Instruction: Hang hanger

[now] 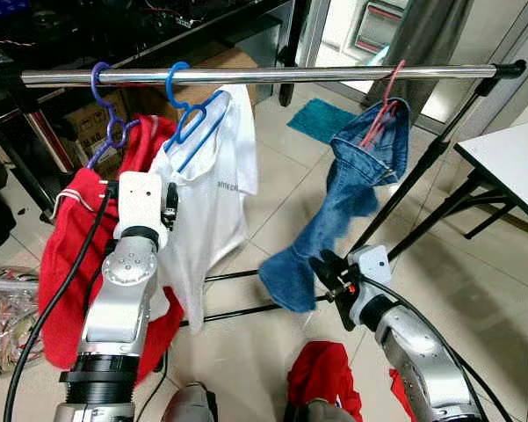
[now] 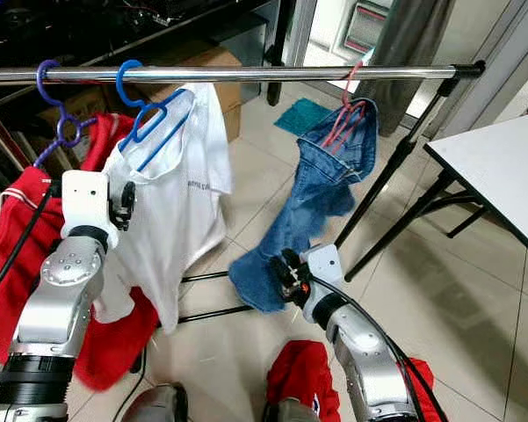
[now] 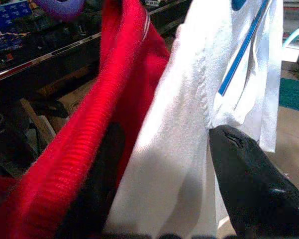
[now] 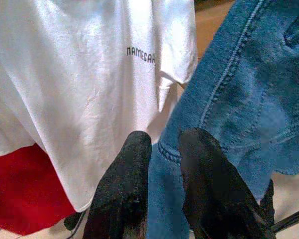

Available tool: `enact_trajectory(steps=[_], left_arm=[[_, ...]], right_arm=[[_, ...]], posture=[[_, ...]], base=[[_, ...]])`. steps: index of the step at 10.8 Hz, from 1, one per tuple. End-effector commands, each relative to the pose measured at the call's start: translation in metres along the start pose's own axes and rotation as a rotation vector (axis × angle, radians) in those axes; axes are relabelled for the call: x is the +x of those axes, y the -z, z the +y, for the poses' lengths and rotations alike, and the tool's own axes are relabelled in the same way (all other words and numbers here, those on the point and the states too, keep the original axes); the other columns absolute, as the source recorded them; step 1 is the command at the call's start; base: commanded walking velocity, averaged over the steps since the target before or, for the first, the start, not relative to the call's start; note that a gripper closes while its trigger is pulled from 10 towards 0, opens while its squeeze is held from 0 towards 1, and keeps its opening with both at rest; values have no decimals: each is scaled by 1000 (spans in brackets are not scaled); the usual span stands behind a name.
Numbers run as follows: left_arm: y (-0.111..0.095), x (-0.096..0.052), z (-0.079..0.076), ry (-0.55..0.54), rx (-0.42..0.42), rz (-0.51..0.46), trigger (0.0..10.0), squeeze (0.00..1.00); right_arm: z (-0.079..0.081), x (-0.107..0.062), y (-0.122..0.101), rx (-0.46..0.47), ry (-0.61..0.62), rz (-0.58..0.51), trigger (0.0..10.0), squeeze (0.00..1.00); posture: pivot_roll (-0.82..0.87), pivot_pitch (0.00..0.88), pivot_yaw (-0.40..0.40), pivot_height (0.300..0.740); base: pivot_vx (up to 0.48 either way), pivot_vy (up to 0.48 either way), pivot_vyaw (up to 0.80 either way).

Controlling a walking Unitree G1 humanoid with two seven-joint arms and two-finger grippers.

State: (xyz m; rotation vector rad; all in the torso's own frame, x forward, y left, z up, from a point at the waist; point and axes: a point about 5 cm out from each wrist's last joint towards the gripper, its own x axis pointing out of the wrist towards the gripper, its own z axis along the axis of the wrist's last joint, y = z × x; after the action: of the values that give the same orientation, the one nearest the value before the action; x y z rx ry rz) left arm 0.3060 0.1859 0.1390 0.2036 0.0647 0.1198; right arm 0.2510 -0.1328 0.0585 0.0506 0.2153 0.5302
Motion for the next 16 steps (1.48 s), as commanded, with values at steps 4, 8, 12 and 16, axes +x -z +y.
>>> enact_trajectory(steps=[4, 8, 12, 16], left_arm=[[11, -25, 0, 41, -11, 19, 10000, 0], [7, -23, 8, 20, 9, 4, 10000, 0], [3, -15, 11, 61, 125, -7, 10000, 0], [6, -17, 3, 222, -3, 17, 10000, 0]], right_arm=[[-7, -8, 3, -9, 24, 14, 10000, 0], [-7, -5, 2, -16, 7, 17, 10000, 0], [-8, -6, 2, -15, 18, 14, 10000, 0], [-9, -4, 3, -19, 14, 18, 10000, 0]], posture=[[193, 98, -68, 740], [208, 97, -77, 740], [197, 87, -69, 740], [207, 75, -72, 740]], base=[[0, 0, 0], [0, 0, 0], [0, 0, 0], [0, 0, 0]])
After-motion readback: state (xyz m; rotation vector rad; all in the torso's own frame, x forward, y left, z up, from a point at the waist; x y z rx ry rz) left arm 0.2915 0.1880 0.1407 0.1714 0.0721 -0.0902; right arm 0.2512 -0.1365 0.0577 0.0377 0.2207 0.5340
